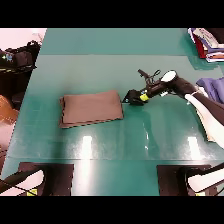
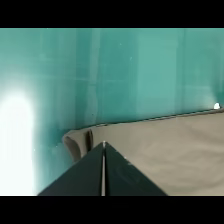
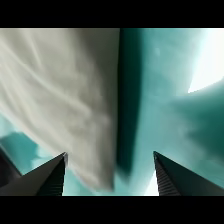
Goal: Fold the shirts.
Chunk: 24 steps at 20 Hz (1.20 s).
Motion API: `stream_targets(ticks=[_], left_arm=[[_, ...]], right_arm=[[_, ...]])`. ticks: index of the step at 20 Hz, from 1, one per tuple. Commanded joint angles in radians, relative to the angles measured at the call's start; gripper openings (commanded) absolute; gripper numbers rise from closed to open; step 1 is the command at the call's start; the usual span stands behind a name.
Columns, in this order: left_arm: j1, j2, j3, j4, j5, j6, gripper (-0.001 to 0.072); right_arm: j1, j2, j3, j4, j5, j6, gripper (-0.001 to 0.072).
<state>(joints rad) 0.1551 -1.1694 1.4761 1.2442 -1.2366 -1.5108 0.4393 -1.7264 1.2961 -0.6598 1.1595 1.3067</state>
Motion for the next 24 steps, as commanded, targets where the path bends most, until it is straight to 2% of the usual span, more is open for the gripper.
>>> stream_targets(ticks=[1, 4, 5, 6, 8, 9, 13, 17, 24], left_arm=[[0.000, 0.001, 0.000, -0.011, 0.009, 0.000, 0.0025], [0.000, 0.001, 0.000, -0.011, 0.008, 0.000, 0.0025], [0.000, 0.001, 0.000, -0.011, 0.005, 0.000, 0.0026], [0.000, 0.001, 0.000, -0.011, 0.003, 0.000, 0.0026], [-0.009, 0.001, 0.000, -0.022, -0.016, 0.000, 0.0025], [-0.034, 0.001, 0.000, -0.017, -0.028, 0.006, 0.0024], [-0.208, 0.001, 0.000, -0.006, -0.032, 0.035, 0.0025], [-0.361, 0.001, 0.000, -0.017, 0.018, 0.033, 0.0025], [-0.495, 0.001, 0.000, -0.020, 0.139, 0.018, 0.0025]], right_arm=[[0.059, -0.108, 0.035, 0.129, -0.017, -0.021, 0.0596], [0.146, -0.202, 0.145, 0.180, -0.016, -0.021, 0.0593], [0.170, -0.223, 0.179, 0.188, -0.018, -0.023, 0.0516], [0.187, -0.237, 0.209, 0.187, -0.019, -0.033, 0.0400], [0.201, -0.251, 0.262, 0.186, -0.032, -0.055, 0.0079], [0.200, -0.249, 0.283, 0.186, -0.043, -0.064, 0.0013], [0.110, -0.248, 0.413, 0.185, 0.023, -0.067, 0.0013], [-0.113, -0.217, 0.544, 0.180, 0.138, -0.028, 0.0014], [-0.589, 0.021, 0.557, -0.120, 0.155, 0.013, 0.0013]])
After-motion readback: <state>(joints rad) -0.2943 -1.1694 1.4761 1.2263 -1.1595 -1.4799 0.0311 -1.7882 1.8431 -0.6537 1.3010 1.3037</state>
